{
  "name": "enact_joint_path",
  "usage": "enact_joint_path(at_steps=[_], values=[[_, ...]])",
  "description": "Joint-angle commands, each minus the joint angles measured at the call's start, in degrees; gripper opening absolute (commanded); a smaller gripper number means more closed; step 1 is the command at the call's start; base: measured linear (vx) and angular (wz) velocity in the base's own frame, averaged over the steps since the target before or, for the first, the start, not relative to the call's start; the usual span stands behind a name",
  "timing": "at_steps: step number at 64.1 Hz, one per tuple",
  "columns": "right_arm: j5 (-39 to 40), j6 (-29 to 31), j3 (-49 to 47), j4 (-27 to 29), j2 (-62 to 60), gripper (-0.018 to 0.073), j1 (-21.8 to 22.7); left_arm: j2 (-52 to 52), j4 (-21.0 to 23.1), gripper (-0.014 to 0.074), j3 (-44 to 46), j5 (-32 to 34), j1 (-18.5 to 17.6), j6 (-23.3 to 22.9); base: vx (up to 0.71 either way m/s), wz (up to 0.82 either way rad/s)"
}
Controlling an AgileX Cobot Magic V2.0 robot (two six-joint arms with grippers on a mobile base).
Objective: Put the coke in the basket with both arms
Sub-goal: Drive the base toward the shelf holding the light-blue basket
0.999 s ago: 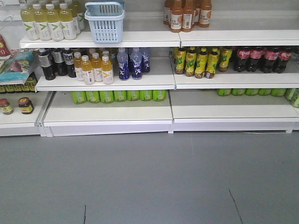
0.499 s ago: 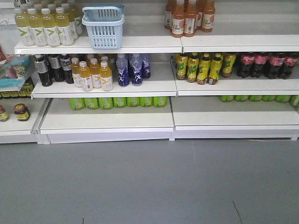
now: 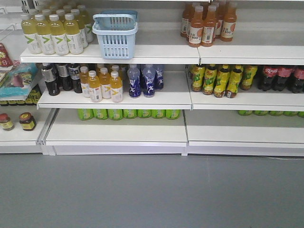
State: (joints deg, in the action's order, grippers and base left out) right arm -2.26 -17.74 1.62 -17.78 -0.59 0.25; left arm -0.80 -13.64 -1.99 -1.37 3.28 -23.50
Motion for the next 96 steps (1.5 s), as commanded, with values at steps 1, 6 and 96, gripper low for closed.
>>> enact_joint_path(at_steps=[1,6,96], values=[[3.83,0.15,0.46,-0.68,0.14,-0.0005,0.28,-0.75,0.03,-0.0006,1.49,3.88,-0.40,0.06,0.23,0.01],[3.83,0.15,0.46,-0.68,0.14,-0.0005,0.28,-0.75,0.03,-0.0006,1.49,3.88,-0.40,0.06,0.24,0.01],[3.83,0.15,0.46,-0.68,0.14,-0.0005,0.28,-0.75,0.03,-0.0006,1.49,3.88,-0.40,0.06,0.22,-0.01]])
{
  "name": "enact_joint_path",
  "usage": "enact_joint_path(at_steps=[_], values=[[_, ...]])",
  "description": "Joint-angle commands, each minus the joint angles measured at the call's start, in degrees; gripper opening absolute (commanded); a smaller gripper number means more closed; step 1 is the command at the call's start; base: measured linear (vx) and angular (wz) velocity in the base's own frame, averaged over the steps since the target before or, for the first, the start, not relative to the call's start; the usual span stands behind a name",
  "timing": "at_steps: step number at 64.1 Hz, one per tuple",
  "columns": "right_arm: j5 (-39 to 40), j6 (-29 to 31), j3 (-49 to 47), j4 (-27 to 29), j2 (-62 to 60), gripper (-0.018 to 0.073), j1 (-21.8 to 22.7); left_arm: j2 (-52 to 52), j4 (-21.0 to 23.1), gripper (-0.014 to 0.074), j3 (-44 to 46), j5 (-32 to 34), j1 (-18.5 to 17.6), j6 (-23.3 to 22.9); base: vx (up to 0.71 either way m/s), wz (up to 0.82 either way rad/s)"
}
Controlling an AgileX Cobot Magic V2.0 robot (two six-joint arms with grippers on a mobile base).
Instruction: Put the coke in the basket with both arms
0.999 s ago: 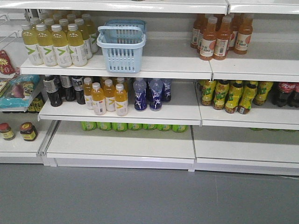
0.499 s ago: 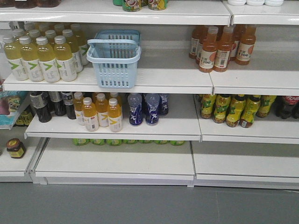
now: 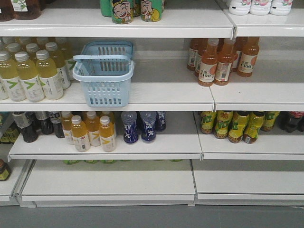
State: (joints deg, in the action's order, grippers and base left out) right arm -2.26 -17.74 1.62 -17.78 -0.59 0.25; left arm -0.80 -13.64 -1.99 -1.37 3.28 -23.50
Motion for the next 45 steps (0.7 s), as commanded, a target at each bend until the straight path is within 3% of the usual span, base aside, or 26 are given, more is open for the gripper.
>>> enact_joint_path(at_steps=[1,45], values=[[3.83,0.15,0.46,-0.68,0.14,-0.0005,0.28,-0.75,0.03,-0.0006,1.49,3.88,-0.40,0.06,0.17,-0.04],[3.83,0.15,0.46,-0.68,0.14,-0.0005,0.28,-0.75,0.03,-0.0006,1.49,3.88,-0.40,0.06,0.11,-0.03]])
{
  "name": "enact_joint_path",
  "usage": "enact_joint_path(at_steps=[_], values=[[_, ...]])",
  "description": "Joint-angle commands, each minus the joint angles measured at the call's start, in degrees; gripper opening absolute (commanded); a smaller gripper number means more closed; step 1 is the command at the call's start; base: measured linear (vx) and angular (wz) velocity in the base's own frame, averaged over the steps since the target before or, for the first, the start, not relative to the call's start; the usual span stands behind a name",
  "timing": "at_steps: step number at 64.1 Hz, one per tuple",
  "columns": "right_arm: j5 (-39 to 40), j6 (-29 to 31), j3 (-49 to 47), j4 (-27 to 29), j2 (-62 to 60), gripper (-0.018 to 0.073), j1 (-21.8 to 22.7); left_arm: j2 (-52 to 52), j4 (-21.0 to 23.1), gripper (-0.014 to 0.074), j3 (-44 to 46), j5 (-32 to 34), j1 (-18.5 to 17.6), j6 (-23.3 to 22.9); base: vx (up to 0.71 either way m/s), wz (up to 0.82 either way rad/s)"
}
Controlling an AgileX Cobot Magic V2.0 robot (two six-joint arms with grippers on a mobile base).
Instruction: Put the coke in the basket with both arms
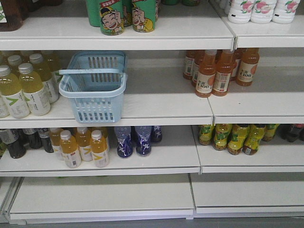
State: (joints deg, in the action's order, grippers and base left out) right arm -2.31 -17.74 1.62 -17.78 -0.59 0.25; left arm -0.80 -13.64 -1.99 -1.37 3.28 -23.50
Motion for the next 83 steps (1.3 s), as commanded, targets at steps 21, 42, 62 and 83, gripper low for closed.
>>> enact_joint_path(at_steps=[21,42,62,83], values=[[3.88,0.15,0.46,-0.68,0.14,-0.0005,0.28,-0.75,0.03,-0.0006,1.49,3.88,-0.40,0.06,0.05,-0.02],[3.88,0.15,0.46,-0.68,0.14,-0.0005,0.28,-0.75,0.03,-0.0006,1.49,3.88,-0.40,0.06,0.02,-0.01],[3.88,0.15,0.46,-0.68,0.14,-0.0005,0.28,-0.75,0.03,-0.0006,1.49,3.88,-0.40,0.06,0.00,0.00],[3.88,0.15,0.46,-0.68,0.14,-0.0005,0.28,-0.75,0.03,-0.0006,1.49,3.88,-0.40,0.06,0.00,0.00]])
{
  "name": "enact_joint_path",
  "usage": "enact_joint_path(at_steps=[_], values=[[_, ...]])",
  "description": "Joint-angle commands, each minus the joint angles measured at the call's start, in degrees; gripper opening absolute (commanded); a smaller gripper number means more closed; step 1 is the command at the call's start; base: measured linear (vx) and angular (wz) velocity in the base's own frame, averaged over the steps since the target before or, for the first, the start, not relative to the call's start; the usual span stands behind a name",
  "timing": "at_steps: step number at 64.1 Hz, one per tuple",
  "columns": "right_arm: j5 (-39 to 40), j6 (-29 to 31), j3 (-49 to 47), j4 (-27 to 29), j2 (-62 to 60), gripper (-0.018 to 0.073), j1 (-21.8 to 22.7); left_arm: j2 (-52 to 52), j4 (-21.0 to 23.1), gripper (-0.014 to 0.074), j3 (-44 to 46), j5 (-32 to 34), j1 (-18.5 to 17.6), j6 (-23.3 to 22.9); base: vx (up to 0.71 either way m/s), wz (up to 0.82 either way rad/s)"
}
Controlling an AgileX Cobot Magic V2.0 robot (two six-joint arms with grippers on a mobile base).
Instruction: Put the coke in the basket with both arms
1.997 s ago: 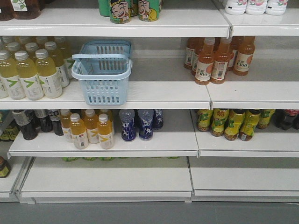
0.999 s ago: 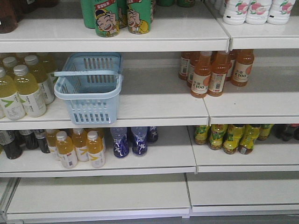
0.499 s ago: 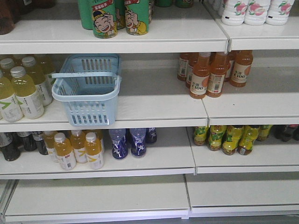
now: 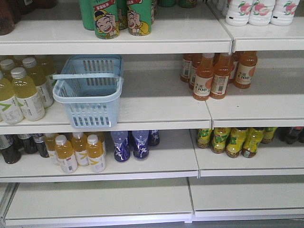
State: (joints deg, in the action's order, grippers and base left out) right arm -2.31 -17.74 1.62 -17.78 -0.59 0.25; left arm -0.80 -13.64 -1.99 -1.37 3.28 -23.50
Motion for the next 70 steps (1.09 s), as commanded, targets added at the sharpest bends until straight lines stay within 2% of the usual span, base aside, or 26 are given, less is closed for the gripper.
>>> enact_joint_path(at_steps=[1,25,29,32,35,40,45,48,52,63,66,70], values=[[3.88,0.15,0.46,-0.68,0.14,-0.0005,0.28,-0.75,0.03,-0.0006,1.49,3.88,-0.40,0.06,0.00,0.00],[3.88,0.15,0.46,-0.68,0.14,-0.0005,0.28,-0.75,0.03,-0.0006,1.61,4.17,-0.40,0.01,0.00,0.00],[3.88,0.15,0.46,-0.68,0.14,-0.0005,0.28,-0.75,1.27,-0.0006,1.86,4.40,-0.40,-2.05,0.00,0.00],[3.88,0.15,0.46,-0.68,0.14,-0.0005,0.28,-0.75,4.10,-0.0006,1.86,4.80,-0.40,-5.47,0.00,0.00],[3.88,0.15,0.46,-0.68,0.14,-0.0005,0.28,-0.75,8.70,-0.0006,1.86,4.80,-0.40,-9.73,0.00,0.00],[3.88,0.15,0.46,-0.68,0.14,-0.0005,0.28,-0.75,20.00,-0.0006,1.86,4.80,-0.40,-21.60,0.00,0.00],[3.88,0.15,0.46,-0.68,0.14,-0.0005,0.28,-0.75,29.15,-0.0006,1.86,4.74,-0.40,-29.35,0.00,0.00],[3.88,0.15,0.46,-0.68,0.14,-0.0005,0.28,-0.75,33.37,-0.0006,1.86,4.74,-0.40,-31.79,0.00,0.00],[3.88,0.15,0.46,-0.68,0.14,-0.0005,0.28,-0.75,36.47,-0.0006,1.86,5.46,-0.40,-32.97,0.00,0.00],[3.88,0.15,0.46,-0.68,0.14,-0.0005,0.28,-0.75,38.27,-0.0006,1.86,6.82,-0.40,-33.69,0.00,0.00],[3.88,0.15,0.46,-0.68,0.14,-0.0005,0.28,-0.75,41.78,-0.0006,2.09,7.57,-0.40,-36.12,0.00,0.00],[3.88,0.15,0.46,-0.68,0.14,-0.0005,0.28,-0.75,46.98,-0.0006,2.53,11.13,-0.40,-41.89,0.00,0.00]])
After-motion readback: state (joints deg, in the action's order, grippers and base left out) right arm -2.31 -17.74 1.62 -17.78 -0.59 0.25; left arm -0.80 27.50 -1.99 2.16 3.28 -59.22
